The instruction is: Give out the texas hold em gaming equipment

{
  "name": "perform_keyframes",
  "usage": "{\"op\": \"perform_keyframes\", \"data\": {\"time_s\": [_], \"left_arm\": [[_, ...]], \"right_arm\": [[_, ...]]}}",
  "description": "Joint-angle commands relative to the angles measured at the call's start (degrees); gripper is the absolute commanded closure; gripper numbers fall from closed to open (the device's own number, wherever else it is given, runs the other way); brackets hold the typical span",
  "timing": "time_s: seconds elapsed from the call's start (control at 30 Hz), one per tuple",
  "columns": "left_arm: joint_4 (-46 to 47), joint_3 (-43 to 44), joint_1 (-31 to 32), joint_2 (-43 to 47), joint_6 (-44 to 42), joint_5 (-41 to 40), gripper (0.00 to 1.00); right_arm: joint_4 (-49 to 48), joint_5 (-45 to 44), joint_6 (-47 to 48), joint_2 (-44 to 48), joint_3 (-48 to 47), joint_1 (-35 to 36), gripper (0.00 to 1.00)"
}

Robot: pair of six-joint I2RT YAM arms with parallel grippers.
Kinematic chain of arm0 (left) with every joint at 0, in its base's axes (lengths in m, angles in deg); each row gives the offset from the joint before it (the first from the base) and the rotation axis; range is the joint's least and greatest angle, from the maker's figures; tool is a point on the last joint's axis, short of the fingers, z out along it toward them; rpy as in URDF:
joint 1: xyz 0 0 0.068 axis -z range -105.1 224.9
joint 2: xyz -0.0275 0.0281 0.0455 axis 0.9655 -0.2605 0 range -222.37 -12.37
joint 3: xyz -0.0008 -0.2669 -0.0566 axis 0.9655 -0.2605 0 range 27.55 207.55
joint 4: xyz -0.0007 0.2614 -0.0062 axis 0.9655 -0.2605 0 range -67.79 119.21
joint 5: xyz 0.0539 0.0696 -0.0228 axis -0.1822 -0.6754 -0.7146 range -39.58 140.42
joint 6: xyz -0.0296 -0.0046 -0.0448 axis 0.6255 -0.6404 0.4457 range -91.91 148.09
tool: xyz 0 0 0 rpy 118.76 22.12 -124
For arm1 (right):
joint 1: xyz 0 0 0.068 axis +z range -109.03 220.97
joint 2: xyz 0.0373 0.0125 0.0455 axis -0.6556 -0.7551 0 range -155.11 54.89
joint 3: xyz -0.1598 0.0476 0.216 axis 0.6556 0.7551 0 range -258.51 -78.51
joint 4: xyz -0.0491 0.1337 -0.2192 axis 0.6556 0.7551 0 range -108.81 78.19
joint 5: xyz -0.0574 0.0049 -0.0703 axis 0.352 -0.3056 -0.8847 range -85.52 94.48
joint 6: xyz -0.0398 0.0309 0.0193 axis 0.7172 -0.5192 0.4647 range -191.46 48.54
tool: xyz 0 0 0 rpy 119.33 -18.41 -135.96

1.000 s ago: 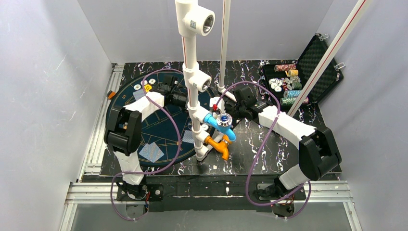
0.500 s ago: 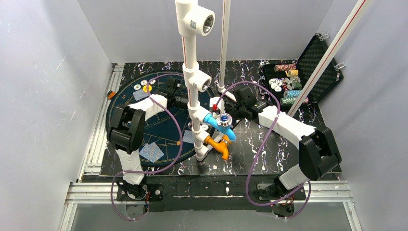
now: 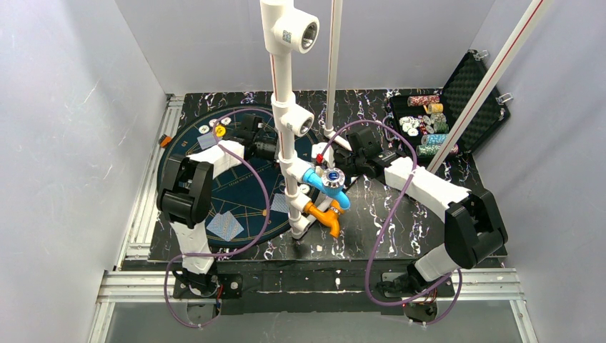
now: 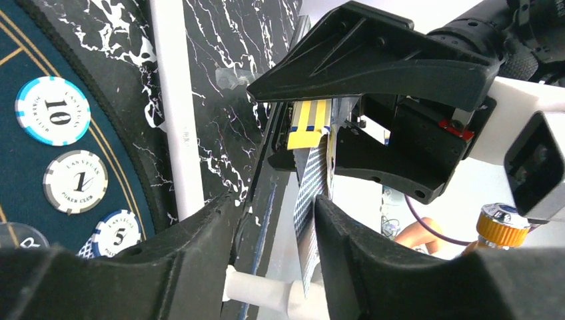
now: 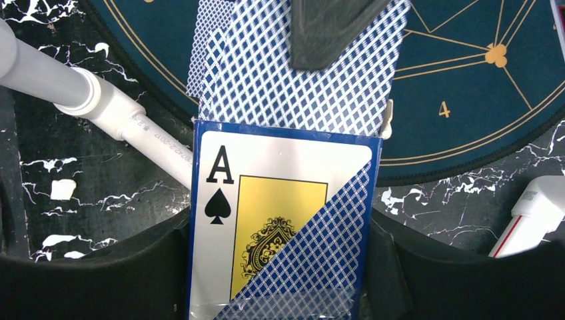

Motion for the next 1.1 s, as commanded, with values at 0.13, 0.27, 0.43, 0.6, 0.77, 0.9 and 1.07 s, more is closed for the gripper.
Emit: {"op": "perform_keyframes", "data": {"time_s": [0.13,0.27,0.43,0.6,0.77,0.9,1.07], "left_arm": [[-3.8,-0.8,-1.4,3.9,-2.7,0.6,0.72],[-4.8,-1.4,-4.7,6.0,-3.5,0.3,0.83],[-4.8,-1.9,-6.0,8.1,-3.6,1.4,1.00],[-2.6,-3.2,-9.1,10.6,-1.5,3.0,1.00],[-6.2,-1.9,-20.2,12.8,-4.4,-2.3,1.00],[-15.3,3.5,-28.8,11.0,-10.7,-19.5,1.00],[-18.0,9.7,-36.7,4.2,-12.1,-33.7,1.00]], "right_arm": [[-2.4,1.4,-0.4,2.1,-1.3,0.0,0.99],[-2.5,1.6,-0.4,2.2,-1.1,-0.2,0.99],[-3.0,1.7,-0.4,2.0,-1.0,-0.2,0.99],[-2.9,0.4,-0.3,1.9,-1.0,-0.2,0.99],[-2.7,0.2,-0.3,2.1,-0.6,-0.2,0.99],[-2.3,0.4,0.2,1.5,-1.3,-0.2,0.99],[-2.1,0.6,0.3,1.1,-1.9,-0.2,0.99]]}}
